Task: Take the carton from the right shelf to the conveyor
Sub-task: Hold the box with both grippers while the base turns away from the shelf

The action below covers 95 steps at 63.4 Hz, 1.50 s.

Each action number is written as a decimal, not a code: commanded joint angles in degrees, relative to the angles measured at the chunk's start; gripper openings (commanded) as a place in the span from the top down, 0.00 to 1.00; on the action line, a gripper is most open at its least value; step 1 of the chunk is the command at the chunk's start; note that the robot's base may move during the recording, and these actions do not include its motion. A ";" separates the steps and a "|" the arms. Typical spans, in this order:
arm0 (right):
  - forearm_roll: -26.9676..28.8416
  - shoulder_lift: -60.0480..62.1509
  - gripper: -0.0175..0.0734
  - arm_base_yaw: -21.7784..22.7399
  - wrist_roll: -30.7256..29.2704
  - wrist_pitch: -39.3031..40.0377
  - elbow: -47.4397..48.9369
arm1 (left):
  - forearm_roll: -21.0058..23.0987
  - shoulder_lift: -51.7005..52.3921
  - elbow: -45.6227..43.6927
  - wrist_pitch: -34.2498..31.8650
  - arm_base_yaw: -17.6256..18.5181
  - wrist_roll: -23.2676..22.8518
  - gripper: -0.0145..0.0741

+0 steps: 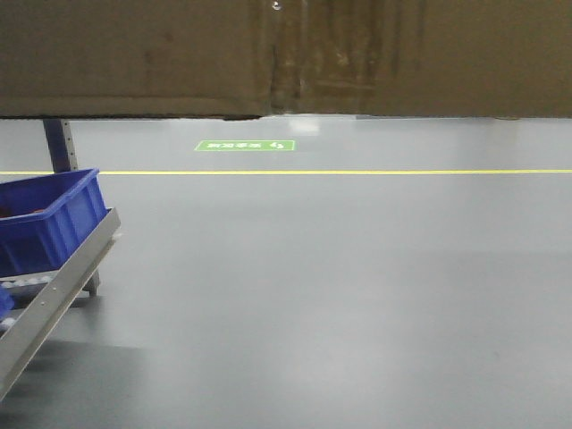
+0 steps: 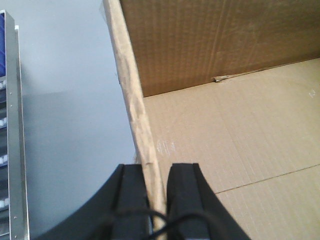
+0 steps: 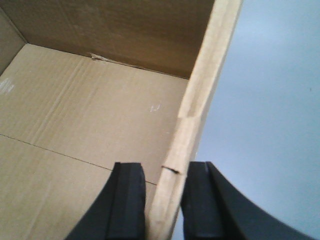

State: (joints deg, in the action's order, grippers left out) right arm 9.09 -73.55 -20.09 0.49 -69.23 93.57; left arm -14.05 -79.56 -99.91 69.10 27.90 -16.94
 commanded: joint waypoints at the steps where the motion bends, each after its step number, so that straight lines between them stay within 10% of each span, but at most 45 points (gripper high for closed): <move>1: 1.97 0.76 0.88 -0.05 -1.52 2.22 0.32 | 0.85 0.52 -0.28 -1.62 0.50 0.35 0.86; 95: 1.99 0.76 0.88 -0.05 -1.52 2.32 0.32 | 0.85 0.52 -0.28 -1.62 0.50 0.35 0.86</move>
State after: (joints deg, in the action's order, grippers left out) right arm 9.09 -73.55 -20.09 0.49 -69.36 93.57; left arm -14.05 -79.56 -99.91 69.40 27.90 -16.94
